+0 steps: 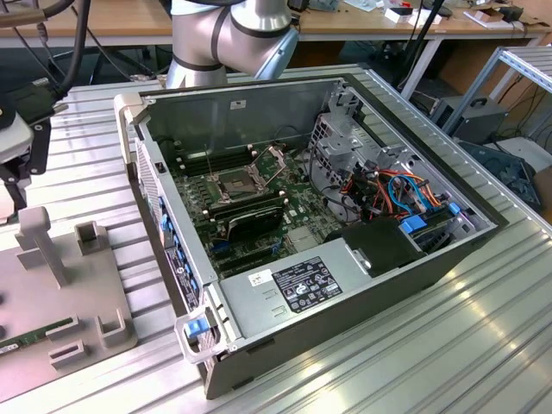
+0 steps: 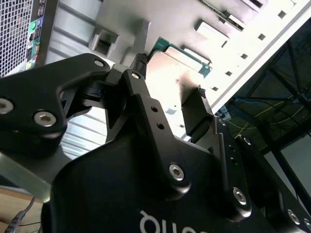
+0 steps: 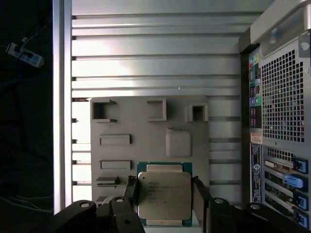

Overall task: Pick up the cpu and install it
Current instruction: 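Pick up the cpu and move it towards the insertion slot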

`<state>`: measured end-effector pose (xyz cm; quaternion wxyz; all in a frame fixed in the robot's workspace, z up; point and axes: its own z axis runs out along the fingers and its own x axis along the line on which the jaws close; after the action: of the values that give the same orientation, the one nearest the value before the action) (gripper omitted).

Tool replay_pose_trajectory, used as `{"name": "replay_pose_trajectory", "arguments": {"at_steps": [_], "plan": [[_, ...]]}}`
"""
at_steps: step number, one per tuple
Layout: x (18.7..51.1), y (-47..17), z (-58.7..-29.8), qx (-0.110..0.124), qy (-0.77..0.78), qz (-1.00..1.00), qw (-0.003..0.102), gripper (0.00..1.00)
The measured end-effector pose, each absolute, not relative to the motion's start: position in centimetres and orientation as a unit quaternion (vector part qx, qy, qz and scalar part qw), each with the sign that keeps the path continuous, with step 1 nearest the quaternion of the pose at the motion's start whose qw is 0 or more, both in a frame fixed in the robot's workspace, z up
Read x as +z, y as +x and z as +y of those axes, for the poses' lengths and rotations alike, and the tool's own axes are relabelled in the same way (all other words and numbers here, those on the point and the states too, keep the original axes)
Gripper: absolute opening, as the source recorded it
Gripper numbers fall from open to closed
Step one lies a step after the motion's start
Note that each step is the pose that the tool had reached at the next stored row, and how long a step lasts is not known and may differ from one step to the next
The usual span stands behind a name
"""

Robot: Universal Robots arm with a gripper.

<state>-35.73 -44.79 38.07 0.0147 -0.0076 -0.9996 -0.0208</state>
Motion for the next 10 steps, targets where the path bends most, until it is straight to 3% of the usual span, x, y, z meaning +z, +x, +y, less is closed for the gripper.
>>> {"name": "replay_pose_trajectory", "arguments": {"at_steps": [10], "plan": [[38.07,-35.34,-44.79,-0.021,-0.008,-1.0,0.015,0.54]]}}
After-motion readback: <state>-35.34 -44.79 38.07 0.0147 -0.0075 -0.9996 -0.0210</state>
